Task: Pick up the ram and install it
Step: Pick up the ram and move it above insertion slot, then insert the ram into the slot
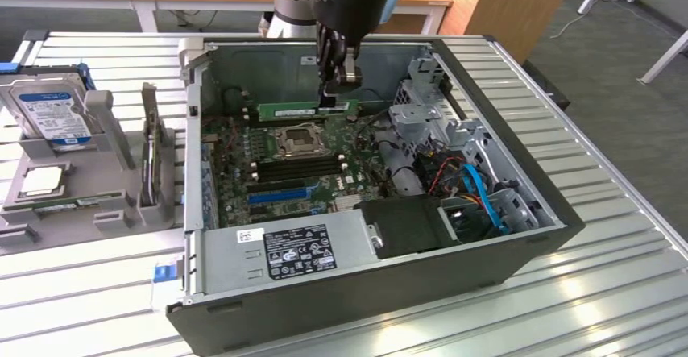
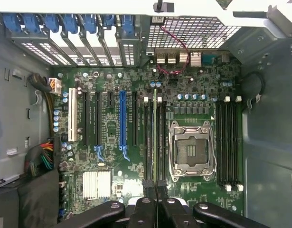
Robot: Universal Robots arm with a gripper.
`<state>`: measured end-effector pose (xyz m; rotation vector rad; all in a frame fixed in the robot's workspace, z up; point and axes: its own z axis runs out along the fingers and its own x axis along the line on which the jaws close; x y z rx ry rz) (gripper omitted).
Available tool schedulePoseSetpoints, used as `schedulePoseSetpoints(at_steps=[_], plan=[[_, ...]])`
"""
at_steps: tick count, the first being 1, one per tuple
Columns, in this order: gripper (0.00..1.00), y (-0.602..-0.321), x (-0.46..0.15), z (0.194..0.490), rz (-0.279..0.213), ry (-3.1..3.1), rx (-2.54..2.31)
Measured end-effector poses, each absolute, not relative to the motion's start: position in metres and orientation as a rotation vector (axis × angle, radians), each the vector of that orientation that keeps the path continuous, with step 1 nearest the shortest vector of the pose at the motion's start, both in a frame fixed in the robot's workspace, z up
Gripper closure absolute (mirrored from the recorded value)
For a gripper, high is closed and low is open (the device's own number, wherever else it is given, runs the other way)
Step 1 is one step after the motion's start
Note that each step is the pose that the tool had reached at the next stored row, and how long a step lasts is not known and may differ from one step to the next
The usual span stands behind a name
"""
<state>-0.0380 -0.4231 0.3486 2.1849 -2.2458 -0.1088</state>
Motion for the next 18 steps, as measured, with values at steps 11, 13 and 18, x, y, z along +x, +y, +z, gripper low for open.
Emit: schedulePoseSetpoints(at_steps=[11,13,18], plan=[[0.88,-0.4231,-0.0367,0.3484,-0.109,-2.246,2.185],[0.88,-0.4231,-0.0367,0.3484,-0.109,-2.246,2.185],[0.88,-0.4231,-0.0367,0.3484,-0.109,-2.246,2.185]])
